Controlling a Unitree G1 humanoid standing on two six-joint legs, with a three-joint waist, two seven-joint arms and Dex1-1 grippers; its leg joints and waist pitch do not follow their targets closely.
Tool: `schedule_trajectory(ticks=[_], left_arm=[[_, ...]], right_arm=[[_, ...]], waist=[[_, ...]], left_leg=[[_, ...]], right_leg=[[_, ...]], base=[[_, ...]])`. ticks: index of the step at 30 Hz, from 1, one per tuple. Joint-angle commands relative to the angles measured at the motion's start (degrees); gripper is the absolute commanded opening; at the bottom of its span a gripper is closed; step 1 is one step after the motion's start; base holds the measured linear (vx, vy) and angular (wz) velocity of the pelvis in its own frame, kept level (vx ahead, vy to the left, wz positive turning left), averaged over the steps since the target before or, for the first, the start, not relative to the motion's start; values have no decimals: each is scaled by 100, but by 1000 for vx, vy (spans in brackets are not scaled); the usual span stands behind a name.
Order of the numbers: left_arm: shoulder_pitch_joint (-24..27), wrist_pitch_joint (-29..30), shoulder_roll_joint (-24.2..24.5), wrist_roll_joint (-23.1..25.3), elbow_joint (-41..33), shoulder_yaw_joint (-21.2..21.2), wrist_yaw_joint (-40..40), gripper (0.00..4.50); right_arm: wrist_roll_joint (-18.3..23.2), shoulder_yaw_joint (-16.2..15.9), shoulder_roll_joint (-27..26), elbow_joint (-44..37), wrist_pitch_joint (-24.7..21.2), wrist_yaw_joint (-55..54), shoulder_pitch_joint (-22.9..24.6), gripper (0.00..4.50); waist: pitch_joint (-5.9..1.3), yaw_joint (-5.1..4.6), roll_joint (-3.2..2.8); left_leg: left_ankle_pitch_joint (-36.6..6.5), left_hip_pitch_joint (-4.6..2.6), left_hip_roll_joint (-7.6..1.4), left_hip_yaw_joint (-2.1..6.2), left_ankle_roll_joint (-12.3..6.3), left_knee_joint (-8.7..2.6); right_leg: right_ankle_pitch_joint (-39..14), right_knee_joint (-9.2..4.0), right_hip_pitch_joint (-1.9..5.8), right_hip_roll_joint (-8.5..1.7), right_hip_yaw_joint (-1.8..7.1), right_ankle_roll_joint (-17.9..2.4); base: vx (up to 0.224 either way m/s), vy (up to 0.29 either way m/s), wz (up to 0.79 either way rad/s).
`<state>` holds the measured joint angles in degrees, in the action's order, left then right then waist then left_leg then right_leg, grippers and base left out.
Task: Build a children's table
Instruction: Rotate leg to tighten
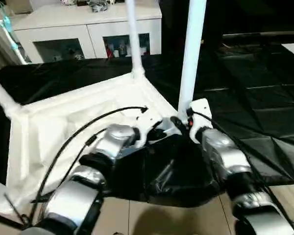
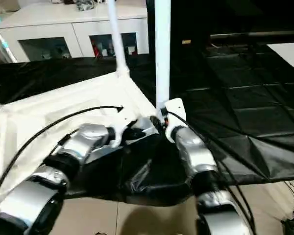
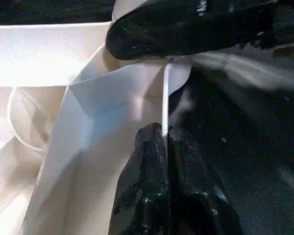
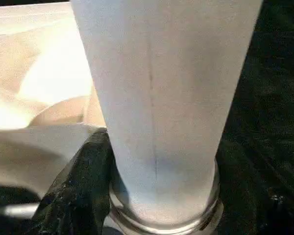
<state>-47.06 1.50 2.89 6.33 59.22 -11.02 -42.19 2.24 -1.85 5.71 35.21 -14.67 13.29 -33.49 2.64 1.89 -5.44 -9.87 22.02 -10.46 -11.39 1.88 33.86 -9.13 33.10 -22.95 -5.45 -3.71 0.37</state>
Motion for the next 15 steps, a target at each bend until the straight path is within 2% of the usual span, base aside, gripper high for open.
schedule_trajectory(ticks=[1,3,7,8,10,12,13,15], left_arm=[[-49,-18,-99,-46,83,77,257,0],[-84,-88,-162,-31,187,97,374,0],[-79,-138,-177,-13,243,87,358,0],[-66,-169,-154,-5,242,75,302,0],[-44,-370,-20,22,261,29,89,0],[-36,-458,39,17,266,22,-2,0],[-33,-490,66,6,273,22,-62,0],[-17,-549,123,11,265,5,-155,0]], right_arm=[[-77,-152,-148,279,-192,-55,98,259],[-220,-256,-231,353,-106,-148,22,259],[-241,-278,-259,340,15,-55,12,259],[-173,-210,-227,305,82,16,28,315],[101,59,32,170,317,359,86,329],[196,107,184,97,381,591,122,331],[267,145,254,52,394,735,143,358],[279,75,455,-90,448,1073,226,372]], waist=[[-358,0,145],[-364,-7,141],[-363,2,146],[-363,4,148],[-365,11,159],[-377,26,141],[-379,22,150],[-386,40,141]], left_leg=[[-1680,-109,-189,148,-215,-426],[-1679,-107,-187,149,-237,-425],[-1730,-117,-191,145,-261,-424],[-1701,-110,-193,147,-270,-427],[-1704,-111,-193,147,-300,-424],[-1585,-95,-203,145,-363,-414],[-1556,-84,-200,142,-384,-414],[-1457,-86,-197,131,-449,-394]], right_leg=[[-2257,-489,217,-308,163,-1040],[-2193,-478,216,-303,161,-1057],[-2256,-487,213,-315,166,-1050],[-2224,-479,219,-312,167,-1054],[-2228,-486,220,-317,168,-1045],[-1974,-451,237,-315,172,-1093],[-1904,-446,247,-310,168,-1120],[-1759,-433,254,-314,163,-1212]], base=[[0,0,0],[0,0,0],[0,0,0],[0,0,0],[0,0,0],[0,0,0],[0,0,0],[0,0,0]])
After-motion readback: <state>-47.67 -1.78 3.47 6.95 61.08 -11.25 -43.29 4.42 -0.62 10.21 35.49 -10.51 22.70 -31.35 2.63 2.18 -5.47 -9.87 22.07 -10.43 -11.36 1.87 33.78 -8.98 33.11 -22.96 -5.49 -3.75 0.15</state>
